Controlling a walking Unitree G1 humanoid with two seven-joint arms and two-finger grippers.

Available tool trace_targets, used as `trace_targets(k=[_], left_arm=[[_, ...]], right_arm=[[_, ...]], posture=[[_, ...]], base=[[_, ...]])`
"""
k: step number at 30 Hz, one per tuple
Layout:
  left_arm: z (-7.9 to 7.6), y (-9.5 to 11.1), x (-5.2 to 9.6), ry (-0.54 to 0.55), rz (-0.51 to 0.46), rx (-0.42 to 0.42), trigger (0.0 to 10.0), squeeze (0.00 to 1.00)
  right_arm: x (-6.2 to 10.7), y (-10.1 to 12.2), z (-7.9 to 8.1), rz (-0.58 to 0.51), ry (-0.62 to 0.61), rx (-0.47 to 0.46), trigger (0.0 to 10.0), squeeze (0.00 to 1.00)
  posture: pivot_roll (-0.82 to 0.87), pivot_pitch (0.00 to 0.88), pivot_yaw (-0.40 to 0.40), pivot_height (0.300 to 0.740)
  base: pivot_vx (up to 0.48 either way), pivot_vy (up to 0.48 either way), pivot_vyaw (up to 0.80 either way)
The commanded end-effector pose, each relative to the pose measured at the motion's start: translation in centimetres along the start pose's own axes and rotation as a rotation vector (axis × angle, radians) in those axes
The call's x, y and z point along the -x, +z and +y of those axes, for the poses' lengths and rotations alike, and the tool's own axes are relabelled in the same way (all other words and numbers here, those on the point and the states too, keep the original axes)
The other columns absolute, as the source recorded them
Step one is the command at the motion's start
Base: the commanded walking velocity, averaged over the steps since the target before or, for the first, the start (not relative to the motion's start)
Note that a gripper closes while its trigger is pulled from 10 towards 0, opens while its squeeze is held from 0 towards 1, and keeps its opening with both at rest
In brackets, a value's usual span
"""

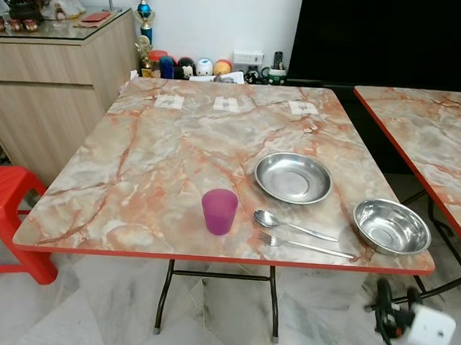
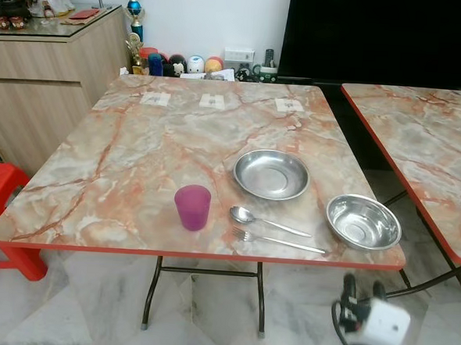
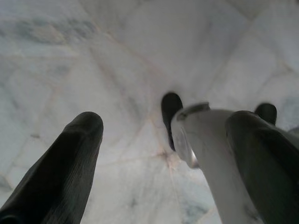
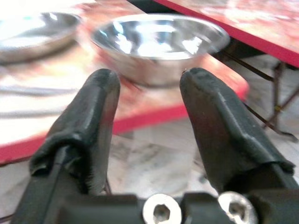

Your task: Setting the table

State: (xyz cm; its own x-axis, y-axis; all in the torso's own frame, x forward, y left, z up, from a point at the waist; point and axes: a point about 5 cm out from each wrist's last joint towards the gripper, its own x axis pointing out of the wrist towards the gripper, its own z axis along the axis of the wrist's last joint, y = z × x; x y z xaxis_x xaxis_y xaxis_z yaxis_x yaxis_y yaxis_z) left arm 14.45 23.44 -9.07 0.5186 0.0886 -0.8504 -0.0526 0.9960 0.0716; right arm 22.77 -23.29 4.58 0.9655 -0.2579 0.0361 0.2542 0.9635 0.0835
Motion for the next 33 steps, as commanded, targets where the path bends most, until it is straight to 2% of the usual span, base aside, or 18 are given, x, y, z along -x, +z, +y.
trace_targets(k=[1,6,9,10,11,12,14,18,27,33], left_arm=[[1.1,-0.6,0.3,0.019,0.022,0.02,10.0,0.0],[1.5,-0.9,0.4,0.032,0.026,0.03,10.0,0.0],[0.8,-1.1,0.3,0.03,0.024,0.044,10.0,0.0],[0.5,-1.0,0.3,0.027,0.019,0.051,10.0,0.0],[0.2,-0.9,0.2,0.024,0.012,0.058,10.0,0.0],[-0.1,-0.8,0.1,0.021,0.0,0.066,10.0,0.0],[-0.8,-0.2,0.0,0.017,-0.029,0.08,10.0,0.0],[-0.9,0.1,-0.1,0.016,-0.04,0.078,10.0,0.0],[0.9,0.4,0.1,0.033,-0.037,0.069,10.0,0.0],[1.3,-0.2,0.3,0.043,-0.023,0.078,10.0,0.0]], right_arm=[[-0.6,0.9,0.6,-0.02,0.014,-0.024,10.0,1.0],[-1.3,2.2,1.3,-0.041,0.033,-0.036,10.0,1.0],[-2.1,3.0,1.9,-0.045,0.037,-0.035,10.0,1.0],[-2.2,3.1,2.0,-0.044,0.039,-0.034,10.0,0.6],[-2.4,3.3,2.1,-0.044,0.04,-0.034,10.0,0.14],[-2.6,3.4,2.2,-0.044,0.04,-0.035,10.0,0.0],[-2.9,3.8,2.6,-0.047,0.041,-0.043,10.0,0.0],[-3.4,4.5,3.1,-0.064,0.056,-0.049,10.0,0.0],[-3.9,5.6,4.0,-0.087,0.064,-0.065,10.0,0.0],[-4.1,5.8,4.6,-0.083,0.077,-0.074,10.0,0.0]], posture=[[-0.06,0.0,-0.026,0.74],[-0.06,0.0,-0.03,0.74],[-0.06,0.0,-0.029,0.74],[-0.06,0.0,-0.03,0.74],[-0.06,0.0,-0.03,0.74],[-0.05,0.0,-0.032,0.74],[-0.05,0.0,-0.033,0.74],[-0.05,0.0,-0.035,0.74],[-0.05,0.0,-0.034,0.74],[-0.05,0.0,-0.034,0.74]], base=[[0.0,0.0,0.0],[0.0,0.0,0.0],[0.0,0.0,0.0],[0.0,0.0,0.0],[0.0,0.0,0.0],[0.0,0.0,0.0],[0.0,0.0,0.0],[0.0,0.0,0.0],[0.0,0.0,0.0],[0.305,0.0,0.0]])
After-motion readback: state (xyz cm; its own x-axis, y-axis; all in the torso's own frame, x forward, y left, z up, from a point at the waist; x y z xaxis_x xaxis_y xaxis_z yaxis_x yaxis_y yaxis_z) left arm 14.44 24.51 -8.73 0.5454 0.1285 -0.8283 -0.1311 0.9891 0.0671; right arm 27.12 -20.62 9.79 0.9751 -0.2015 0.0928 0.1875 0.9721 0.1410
